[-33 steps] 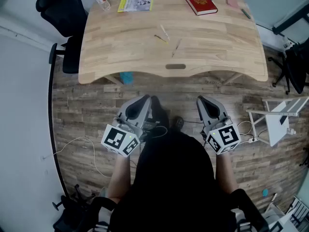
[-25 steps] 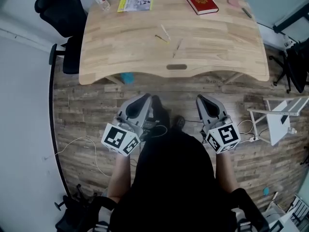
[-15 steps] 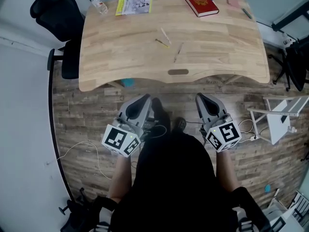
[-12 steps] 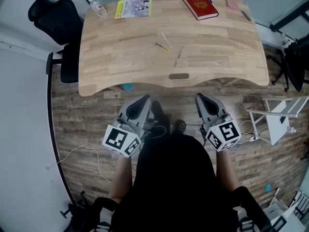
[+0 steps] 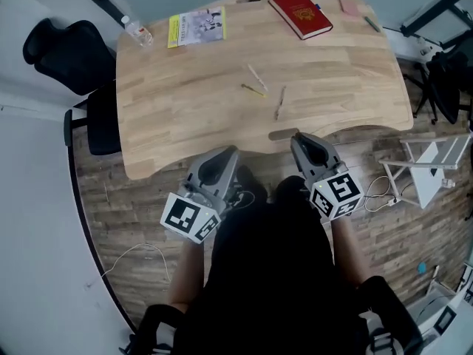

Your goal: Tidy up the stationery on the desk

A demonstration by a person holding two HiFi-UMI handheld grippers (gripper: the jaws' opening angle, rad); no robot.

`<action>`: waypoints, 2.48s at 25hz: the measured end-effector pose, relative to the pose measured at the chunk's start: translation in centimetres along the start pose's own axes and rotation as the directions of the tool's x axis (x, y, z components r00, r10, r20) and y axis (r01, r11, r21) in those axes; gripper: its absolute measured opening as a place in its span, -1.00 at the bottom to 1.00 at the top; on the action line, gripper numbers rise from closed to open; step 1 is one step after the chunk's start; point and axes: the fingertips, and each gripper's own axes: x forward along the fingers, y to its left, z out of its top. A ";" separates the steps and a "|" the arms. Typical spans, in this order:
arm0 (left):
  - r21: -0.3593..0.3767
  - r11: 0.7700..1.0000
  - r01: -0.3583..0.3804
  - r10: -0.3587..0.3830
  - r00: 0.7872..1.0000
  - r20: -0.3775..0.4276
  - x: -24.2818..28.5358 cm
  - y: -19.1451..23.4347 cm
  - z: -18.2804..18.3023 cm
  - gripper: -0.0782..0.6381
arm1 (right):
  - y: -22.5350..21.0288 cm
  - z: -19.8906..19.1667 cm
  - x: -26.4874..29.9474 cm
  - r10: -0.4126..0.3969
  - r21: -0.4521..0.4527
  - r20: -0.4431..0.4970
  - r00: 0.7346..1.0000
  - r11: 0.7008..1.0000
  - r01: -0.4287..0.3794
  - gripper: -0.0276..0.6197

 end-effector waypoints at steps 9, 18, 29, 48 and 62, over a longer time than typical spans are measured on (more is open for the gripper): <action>-0.042 0.997 0.057 -0.059 0.997 -0.052 3.4 4.5 -0.9 -0.68 | -1.9 -1.7 5.9 -0.024 -0.103 -0.118 0.993 0.995 0.012 -0.54; -0.006 0.999 -0.031 0.031 0.997 -0.067 7.4 6.8 1.3 -0.68 | -11.8 -7.5 11.9 -0.163 -0.075 -0.252 0.954 0.986 0.148 -0.54; -0.027 0.989 -0.143 0.140 0.985 -0.101 13.8 6.5 -0.3 -0.68 | -19.5 -19.3 18.6 -0.259 0.009 -0.491 0.832 0.953 0.302 -0.52; -0.040 0.994 -0.097 0.092 0.990 -0.111 15.0 7.5 0.3 -0.68 | -23.8 -16.9 21.7 -0.345 0.001 -0.502 0.793 0.917 0.400 -0.75; -0.032 0.990 -0.140 0.135 0.981 -0.137 13.8 6.6 -0.1 -0.68 | -35.5 -14.8 26.8 -0.426 -0.052 -0.482 0.766 0.886 0.460 -0.74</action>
